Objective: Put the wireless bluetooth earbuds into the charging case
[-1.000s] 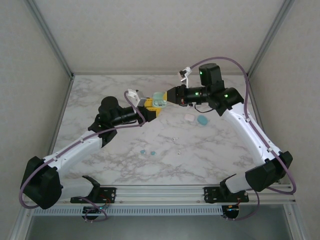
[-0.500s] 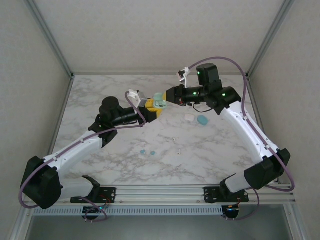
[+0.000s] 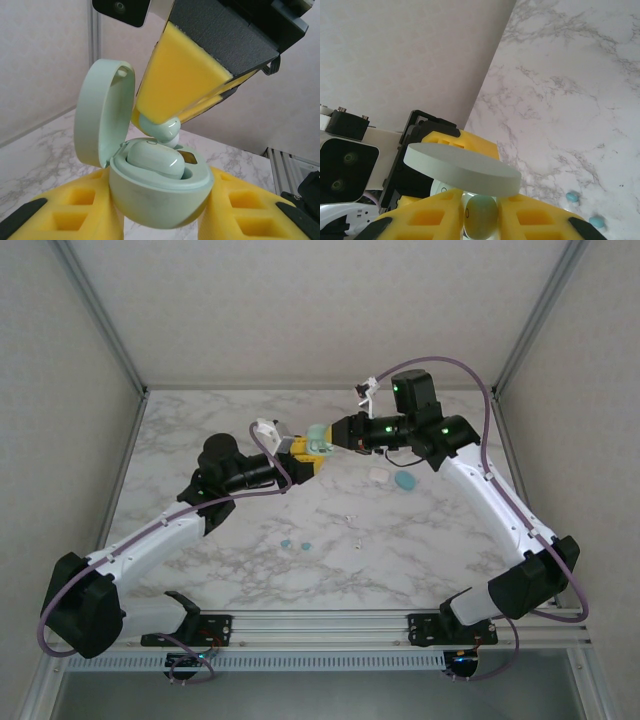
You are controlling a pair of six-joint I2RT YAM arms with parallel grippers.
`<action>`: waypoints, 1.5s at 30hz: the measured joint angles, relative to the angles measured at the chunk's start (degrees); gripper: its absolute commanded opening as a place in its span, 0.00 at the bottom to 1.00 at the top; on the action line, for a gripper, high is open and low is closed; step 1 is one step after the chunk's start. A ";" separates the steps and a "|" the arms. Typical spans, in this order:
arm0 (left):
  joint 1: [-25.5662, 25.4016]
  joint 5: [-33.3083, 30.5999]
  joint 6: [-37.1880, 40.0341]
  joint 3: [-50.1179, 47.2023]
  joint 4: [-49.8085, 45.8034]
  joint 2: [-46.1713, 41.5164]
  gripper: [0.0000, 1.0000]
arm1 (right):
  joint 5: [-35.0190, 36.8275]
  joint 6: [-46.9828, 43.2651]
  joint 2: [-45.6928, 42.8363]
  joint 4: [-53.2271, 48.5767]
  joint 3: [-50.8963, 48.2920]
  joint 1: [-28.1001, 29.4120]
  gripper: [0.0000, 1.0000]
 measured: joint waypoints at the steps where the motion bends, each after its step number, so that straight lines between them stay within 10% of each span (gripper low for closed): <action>1: 0.00 -0.09 0.00 0.00 0.02 0.00 0.29 | 0.00 0.13 0.00 0.31 -0.07 0.00 0.23; 45: -0.11 -3.96 -0.96 0.00 1.92 0.15 0.29 | 2.62 4.94 -1.77 11.32 -5.05 0.48 0.25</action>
